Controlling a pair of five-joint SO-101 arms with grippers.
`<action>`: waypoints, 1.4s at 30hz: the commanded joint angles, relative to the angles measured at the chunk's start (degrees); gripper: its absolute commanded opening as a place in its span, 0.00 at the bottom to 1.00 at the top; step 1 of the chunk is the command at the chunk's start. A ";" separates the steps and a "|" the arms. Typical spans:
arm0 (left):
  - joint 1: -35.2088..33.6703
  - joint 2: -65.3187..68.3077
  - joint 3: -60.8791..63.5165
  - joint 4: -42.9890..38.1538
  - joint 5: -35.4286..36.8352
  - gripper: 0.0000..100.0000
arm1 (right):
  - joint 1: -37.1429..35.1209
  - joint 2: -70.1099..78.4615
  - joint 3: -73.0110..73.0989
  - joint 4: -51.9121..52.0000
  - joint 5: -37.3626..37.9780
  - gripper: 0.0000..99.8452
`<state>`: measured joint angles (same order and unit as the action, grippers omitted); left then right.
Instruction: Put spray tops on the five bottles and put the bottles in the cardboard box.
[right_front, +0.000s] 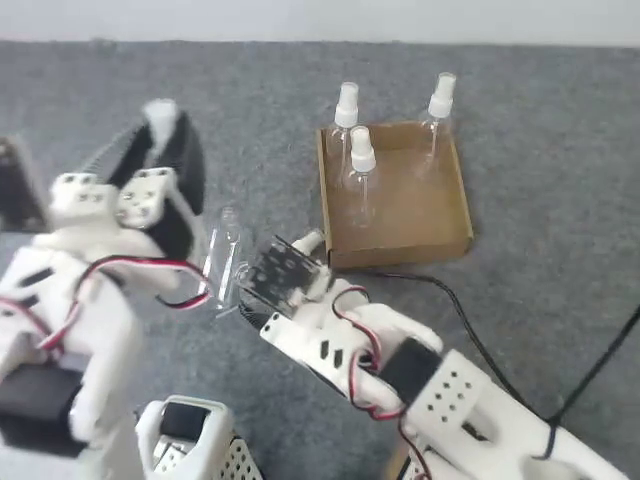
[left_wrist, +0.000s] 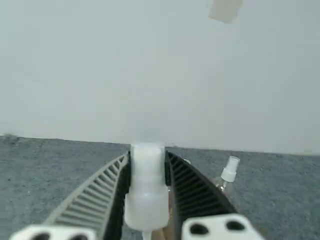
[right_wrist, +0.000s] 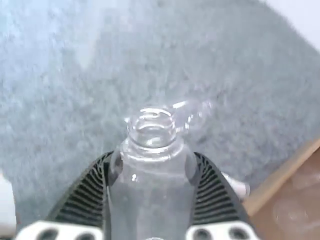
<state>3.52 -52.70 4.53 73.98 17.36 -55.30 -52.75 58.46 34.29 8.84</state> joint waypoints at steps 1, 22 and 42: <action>4.22 -0.26 0.84 -3.16 0.70 0.02 | -0.48 -8.22 4.13 -5.76 -1.32 0.01; 8.00 -0.70 16.92 -10.20 0.53 0.02 | -0.13 -13.14 7.12 -5.67 -2.46 0.01; 8.26 -13.80 27.82 -6.42 -6.77 0.03 | 3.21 -12.97 8.35 -7.87 -9.67 0.01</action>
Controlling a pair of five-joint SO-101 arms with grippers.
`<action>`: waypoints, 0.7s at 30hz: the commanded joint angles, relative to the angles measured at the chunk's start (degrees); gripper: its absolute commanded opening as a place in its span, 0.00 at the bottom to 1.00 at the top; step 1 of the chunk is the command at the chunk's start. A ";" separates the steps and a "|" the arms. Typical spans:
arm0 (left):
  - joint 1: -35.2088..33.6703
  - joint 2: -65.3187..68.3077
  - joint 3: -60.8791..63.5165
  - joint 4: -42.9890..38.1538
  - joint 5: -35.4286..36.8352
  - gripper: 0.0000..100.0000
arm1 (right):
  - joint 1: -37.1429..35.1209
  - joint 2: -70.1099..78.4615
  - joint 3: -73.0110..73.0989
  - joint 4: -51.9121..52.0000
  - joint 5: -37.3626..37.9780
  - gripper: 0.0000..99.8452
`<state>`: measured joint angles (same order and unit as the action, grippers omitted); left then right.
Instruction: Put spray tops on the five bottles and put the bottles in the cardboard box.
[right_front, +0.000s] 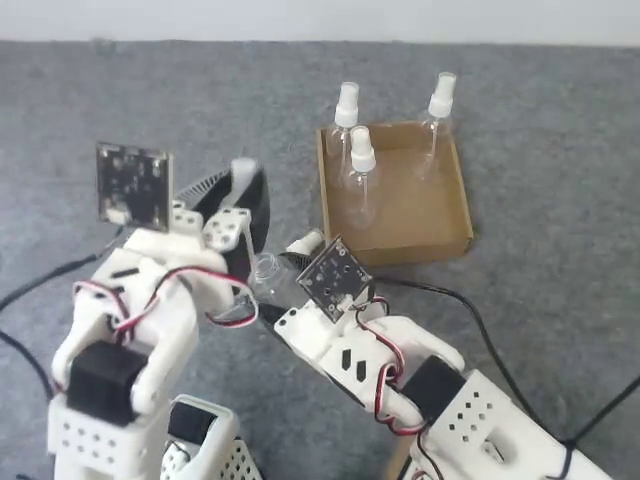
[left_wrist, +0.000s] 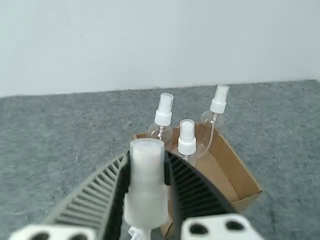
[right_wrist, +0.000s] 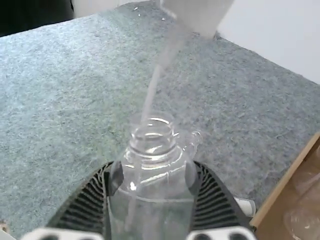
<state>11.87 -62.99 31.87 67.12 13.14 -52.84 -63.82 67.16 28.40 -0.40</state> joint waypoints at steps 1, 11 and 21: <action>-0.09 -3.60 0.48 0.53 -2.90 0.05 | 0.75 -1.89 -0.09 -2.07 -0.44 0.01; -0.09 -3.60 -0.31 2.02 -3.08 0.13 | 0.57 -2.51 3.08 -2.15 -0.35 0.01; -5.36 -0.88 1.10 0.44 -8.00 0.09 | 0.66 -2.51 3.16 -2.15 -0.44 0.01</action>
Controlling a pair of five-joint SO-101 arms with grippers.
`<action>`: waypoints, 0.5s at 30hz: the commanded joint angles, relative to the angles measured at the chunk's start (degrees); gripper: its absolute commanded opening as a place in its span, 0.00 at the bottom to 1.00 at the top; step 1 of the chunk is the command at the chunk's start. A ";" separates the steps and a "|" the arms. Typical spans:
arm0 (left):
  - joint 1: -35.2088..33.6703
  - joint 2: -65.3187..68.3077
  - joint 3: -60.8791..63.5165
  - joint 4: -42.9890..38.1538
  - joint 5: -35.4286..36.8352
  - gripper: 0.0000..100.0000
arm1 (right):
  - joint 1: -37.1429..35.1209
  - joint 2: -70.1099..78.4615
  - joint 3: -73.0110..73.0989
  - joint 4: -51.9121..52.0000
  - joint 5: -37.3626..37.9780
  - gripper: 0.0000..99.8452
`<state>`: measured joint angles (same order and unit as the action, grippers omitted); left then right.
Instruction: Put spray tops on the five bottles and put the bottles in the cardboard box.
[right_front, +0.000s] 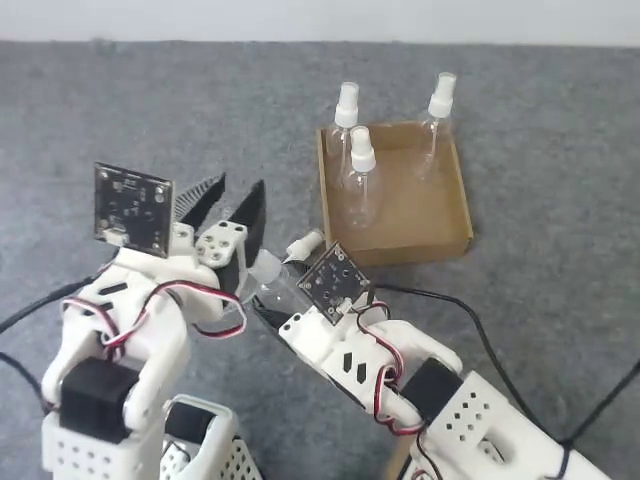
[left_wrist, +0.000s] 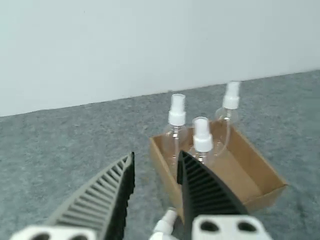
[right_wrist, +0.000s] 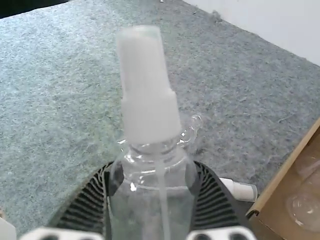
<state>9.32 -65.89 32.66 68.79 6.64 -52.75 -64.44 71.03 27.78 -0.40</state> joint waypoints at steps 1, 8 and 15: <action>-3.87 3.25 0.48 -0.97 -1.49 0.08 | 0.57 -1.89 -0.70 -1.54 -0.44 0.01; -5.63 5.80 0.92 4.13 -5.27 0.04 | 0.66 -1.89 -0.62 -1.54 -0.44 0.01; 3.16 6.24 3.21 5.45 -9.23 0.04 | 0.66 -1.89 -0.62 -1.54 -0.44 0.01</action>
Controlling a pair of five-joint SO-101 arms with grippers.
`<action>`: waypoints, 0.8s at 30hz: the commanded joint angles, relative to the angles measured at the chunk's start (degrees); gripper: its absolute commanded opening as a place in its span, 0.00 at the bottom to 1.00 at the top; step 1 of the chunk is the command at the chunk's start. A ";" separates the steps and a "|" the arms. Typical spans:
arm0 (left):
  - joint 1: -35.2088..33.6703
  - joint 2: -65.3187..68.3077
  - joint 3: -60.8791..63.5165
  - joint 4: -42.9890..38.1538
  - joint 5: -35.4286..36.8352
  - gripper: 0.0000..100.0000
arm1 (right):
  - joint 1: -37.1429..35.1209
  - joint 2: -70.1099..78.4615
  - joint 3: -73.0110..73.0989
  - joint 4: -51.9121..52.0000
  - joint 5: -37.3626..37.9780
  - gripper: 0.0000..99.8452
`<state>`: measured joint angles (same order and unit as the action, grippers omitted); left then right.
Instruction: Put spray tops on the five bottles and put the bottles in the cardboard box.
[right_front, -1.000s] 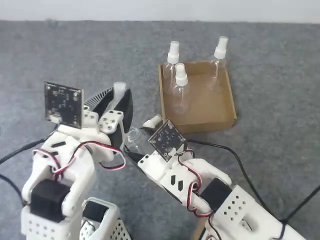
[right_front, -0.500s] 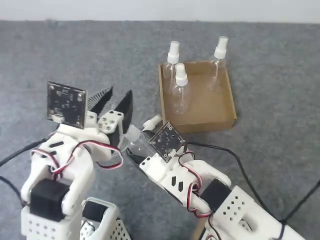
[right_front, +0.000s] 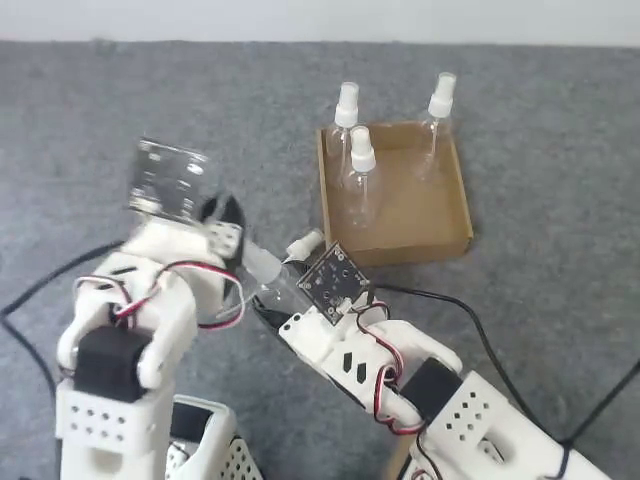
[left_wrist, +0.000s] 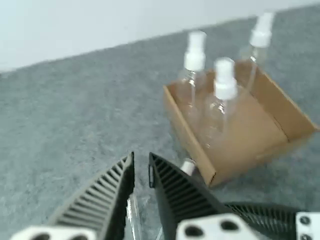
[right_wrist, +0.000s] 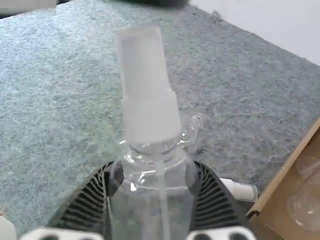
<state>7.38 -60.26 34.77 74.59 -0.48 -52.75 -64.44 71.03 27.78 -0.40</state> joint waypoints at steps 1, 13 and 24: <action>6.68 0.70 1.54 -0.44 -2.11 0.04 | 0.66 -1.89 -0.62 -1.54 -0.44 0.01; 5.80 0.18 -1.27 -1.05 -2.55 0.04 | 0.66 -1.89 -0.44 -1.54 -0.44 0.01; -2.20 0.26 2.51 0.26 -5.10 0.04 | 0.66 -1.89 -0.44 -1.54 -0.44 0.01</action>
<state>3.96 -60.44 33.27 74.68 -4.70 -52.84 -64.44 71.03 27.78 -0.40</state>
